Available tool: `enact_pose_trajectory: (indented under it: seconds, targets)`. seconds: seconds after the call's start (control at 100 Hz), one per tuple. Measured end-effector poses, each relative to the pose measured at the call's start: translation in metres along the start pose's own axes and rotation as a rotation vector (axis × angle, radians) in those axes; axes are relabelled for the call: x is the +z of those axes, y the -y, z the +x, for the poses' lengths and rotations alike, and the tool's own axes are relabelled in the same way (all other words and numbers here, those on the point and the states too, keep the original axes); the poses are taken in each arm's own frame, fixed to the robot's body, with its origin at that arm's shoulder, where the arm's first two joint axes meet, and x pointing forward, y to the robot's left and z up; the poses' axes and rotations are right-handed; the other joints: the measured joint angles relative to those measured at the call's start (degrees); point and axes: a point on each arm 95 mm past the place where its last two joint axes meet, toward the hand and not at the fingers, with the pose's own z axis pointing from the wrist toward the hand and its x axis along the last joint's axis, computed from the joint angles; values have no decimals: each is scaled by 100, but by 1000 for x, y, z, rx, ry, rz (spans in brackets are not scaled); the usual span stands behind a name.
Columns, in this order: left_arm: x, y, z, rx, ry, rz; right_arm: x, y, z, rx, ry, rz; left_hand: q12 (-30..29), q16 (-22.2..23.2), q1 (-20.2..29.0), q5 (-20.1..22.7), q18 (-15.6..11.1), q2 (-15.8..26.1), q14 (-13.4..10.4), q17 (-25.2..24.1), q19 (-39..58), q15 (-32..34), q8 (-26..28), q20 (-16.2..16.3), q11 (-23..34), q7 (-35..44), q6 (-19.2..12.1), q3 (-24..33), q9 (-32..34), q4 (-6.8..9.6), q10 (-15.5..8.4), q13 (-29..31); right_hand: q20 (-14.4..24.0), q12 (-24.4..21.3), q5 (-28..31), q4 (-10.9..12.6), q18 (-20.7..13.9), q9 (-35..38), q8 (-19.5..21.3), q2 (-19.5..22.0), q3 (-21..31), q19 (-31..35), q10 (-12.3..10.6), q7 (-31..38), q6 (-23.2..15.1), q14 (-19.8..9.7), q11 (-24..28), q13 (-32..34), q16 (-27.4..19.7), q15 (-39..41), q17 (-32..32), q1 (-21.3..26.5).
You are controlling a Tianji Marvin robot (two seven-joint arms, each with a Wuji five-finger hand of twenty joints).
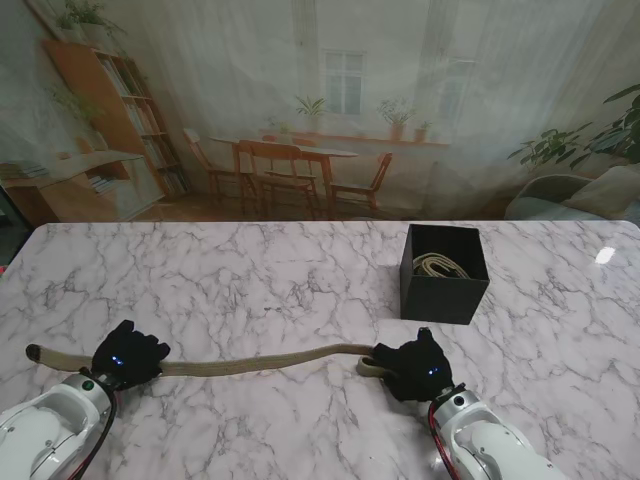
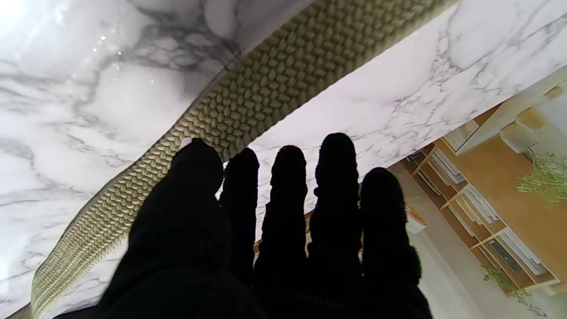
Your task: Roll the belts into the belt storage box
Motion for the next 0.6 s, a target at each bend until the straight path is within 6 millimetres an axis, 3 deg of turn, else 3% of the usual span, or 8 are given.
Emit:
enact_pose_trajectory:
  seconds: [0.07,0.15,0.24,0.27,0.48,0.6]
  targets:
    - [-3,1,-2,-1,2,2,1,0,0,-2,-16,-1,-54,-17,0,-1,0,0,0,-12,0,-12,0,0,0,-19,3,0,-1,0,0,-48,-2,8,-899,116,-50,125,30,46,81,18,-38,-331,68,0,45,54,0,-7,56,0]
    - [-6,3,-4,1,2,7,3,-1,0,-3,-23,-5,-114,-72,0,-11,0,0,0,-26,-13,-27,0,0,-5,-57,4,0,-81,0,0,-60,-3,12,-1534,124,-55,213,30,102,84,22,-41,-356,72,-8,65,140,12,8,128,0]
    - [-10,5,-4,4,2,26,5,-1,0,-2,-32,-8,-114,-75,-1,-102,0,0,0,-44,-21,-35,3,0,-5,-93,5,0,-80,0,0,-70,-3,14,-1797,125,-58,282,30,164,86,74,-41,-335,59,-8,80,278,15,-22,266,81]
    - [-10,6,-4,5,3,31,5,-1,0,-1,-34,-9,-114,-75,-1,-102,0,0,0,-45,-23,-37,12,0,-5,-101,5,0,-80,0,0,-70,-3,20,-1855,125,-61,284,30,164,86,88,-41,-286,-134,-8,81,294,27,-22,294,106]
    - [-15,8,-5,13,5,52,6,-2,1,11,-59,-10,-141,-80,-1,-102,0,0,0,-57,-82,-76,52,0,-5,-140,6,0,-79,0,0,-73,-5,81,-1682,125,-70,291,-2,286,86,93,19,-273,-1414,27,205,346,79,-13,356,169]
    - [-17,10,-7,15,7,69,7,-3,0,13,-74,0,-176,-137,-68,-102,0,132,1,-71,-83,-93,57,0,-18,-160,7,-7,-143,0,0,-127,-10,142,-980,126,-81,357,-69,334,86,93,44,-540,-1514,63,222,358,79,-9,345,222]
